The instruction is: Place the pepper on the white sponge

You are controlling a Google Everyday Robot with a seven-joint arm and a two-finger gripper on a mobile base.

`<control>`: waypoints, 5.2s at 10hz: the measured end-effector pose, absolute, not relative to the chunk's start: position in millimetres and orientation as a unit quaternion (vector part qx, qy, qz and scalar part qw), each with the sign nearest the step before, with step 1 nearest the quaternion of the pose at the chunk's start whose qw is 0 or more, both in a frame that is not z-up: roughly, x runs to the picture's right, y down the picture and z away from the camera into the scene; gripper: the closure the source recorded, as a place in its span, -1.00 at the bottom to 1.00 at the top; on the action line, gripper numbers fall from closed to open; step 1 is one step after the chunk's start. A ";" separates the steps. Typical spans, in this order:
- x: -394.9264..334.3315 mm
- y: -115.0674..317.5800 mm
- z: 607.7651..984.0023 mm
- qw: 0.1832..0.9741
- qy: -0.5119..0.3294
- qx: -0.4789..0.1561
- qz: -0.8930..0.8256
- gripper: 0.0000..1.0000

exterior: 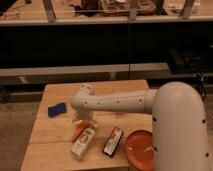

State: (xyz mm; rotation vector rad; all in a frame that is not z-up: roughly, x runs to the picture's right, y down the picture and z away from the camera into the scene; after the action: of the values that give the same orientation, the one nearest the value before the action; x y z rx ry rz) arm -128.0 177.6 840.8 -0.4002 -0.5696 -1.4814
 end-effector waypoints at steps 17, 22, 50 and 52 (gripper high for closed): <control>-163.0 195.0 852.9 0.631 -0.304 -0.249 -0.669 -0.17; -169.0 199.6 857.5 0.632 -0.331 -0.296 -0.635 0.84; -200.7 99.5 857.6 0.682 -0.343 -0.262 -0.591 0.95; -206.9 100.6 859.5 0.683 -0.341 -0.258 -0.592 0.95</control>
State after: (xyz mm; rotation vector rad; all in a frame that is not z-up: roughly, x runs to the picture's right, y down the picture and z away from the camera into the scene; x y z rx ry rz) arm -206.9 100.6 859.5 -0.5785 -0.7647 -1.3275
